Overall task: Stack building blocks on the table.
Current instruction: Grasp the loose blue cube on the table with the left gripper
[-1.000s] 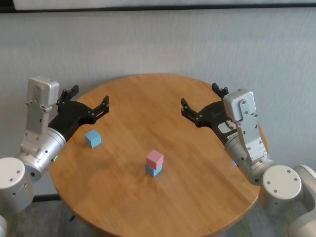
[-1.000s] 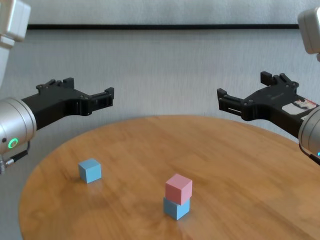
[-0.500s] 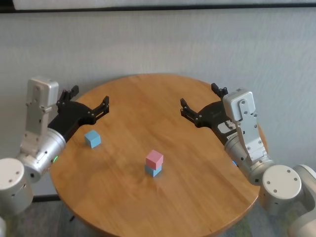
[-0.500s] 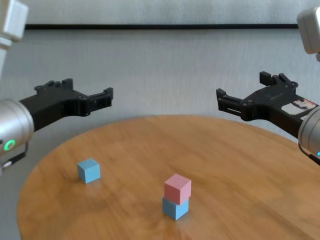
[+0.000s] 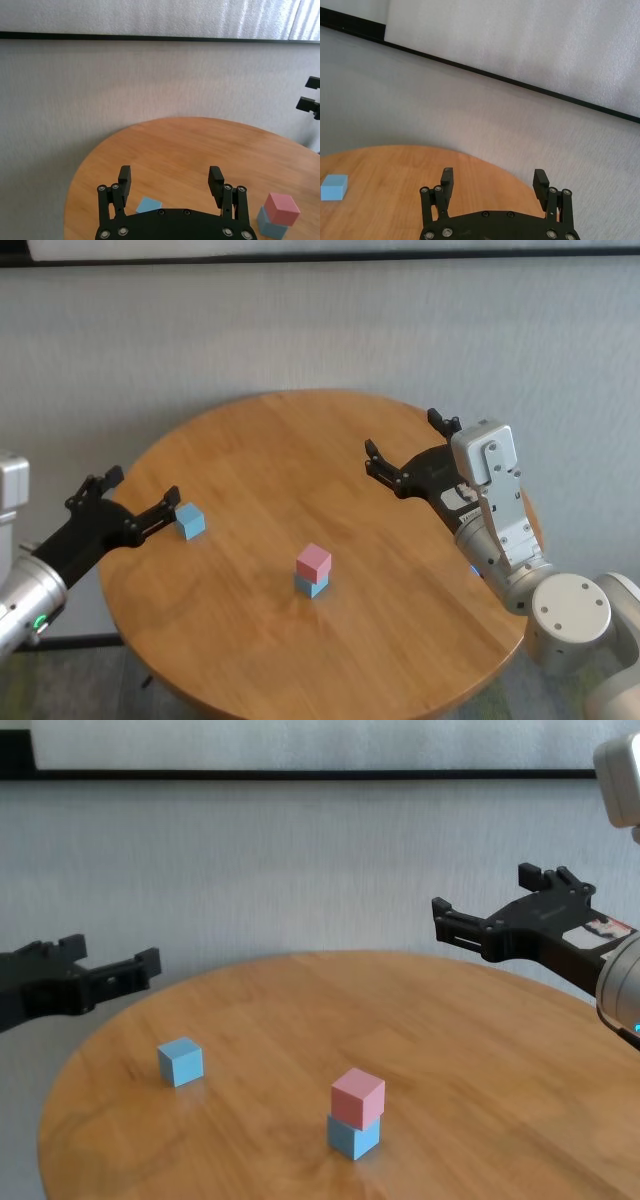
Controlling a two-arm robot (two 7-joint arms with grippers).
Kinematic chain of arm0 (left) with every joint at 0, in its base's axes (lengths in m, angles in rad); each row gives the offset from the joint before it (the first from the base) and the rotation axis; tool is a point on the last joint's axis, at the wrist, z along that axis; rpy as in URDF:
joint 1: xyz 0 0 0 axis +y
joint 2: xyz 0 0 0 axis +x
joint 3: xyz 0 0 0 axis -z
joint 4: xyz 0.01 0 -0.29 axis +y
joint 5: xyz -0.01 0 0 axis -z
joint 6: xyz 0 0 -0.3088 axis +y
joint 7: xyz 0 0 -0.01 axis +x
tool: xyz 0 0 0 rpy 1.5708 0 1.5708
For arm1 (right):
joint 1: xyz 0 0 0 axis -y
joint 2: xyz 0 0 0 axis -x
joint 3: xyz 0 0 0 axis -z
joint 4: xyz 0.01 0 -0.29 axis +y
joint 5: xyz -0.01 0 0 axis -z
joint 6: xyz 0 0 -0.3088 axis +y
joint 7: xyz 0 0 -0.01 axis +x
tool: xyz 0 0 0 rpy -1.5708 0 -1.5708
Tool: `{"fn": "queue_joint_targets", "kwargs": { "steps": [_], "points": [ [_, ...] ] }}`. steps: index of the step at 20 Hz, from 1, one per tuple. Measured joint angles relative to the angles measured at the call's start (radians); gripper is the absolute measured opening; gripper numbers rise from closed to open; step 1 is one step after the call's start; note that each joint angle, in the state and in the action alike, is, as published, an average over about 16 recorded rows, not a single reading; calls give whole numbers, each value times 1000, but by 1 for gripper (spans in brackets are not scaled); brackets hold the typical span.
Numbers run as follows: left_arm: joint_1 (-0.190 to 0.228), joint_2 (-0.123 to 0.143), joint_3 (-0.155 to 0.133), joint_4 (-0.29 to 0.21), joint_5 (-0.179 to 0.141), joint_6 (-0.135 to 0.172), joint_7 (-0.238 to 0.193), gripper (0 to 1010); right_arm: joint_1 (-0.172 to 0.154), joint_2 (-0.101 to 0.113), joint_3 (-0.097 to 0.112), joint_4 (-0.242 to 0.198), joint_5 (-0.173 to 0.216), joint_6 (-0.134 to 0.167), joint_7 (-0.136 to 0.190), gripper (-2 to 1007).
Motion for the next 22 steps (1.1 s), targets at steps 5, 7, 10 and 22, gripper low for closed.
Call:
{"fn": "queue_joint_targets", "kwargs": {
  "steps": [5, 7, 10, 22],
  "points": [
    [-7, 29, -3, 54, -32, -11, -96, 1001, 0, 0, -1, 0, 0, 0, 0, 1005],
    [-26, 37, 7, 88, -36, -15, -137, 1001, 0, 1, -1, -1, 1, 1, 0, 1005],
    [-68, 44, 32, 150, -39, -16, -197, 1001, 1, 1, -1, -1, 1, 1, 0, 1005],
    [-302, 37, 173, 438, -11, 11, -389, 1001, 1, 2, -2, -1, 2, 1, 0, 1005]
  ]
}}
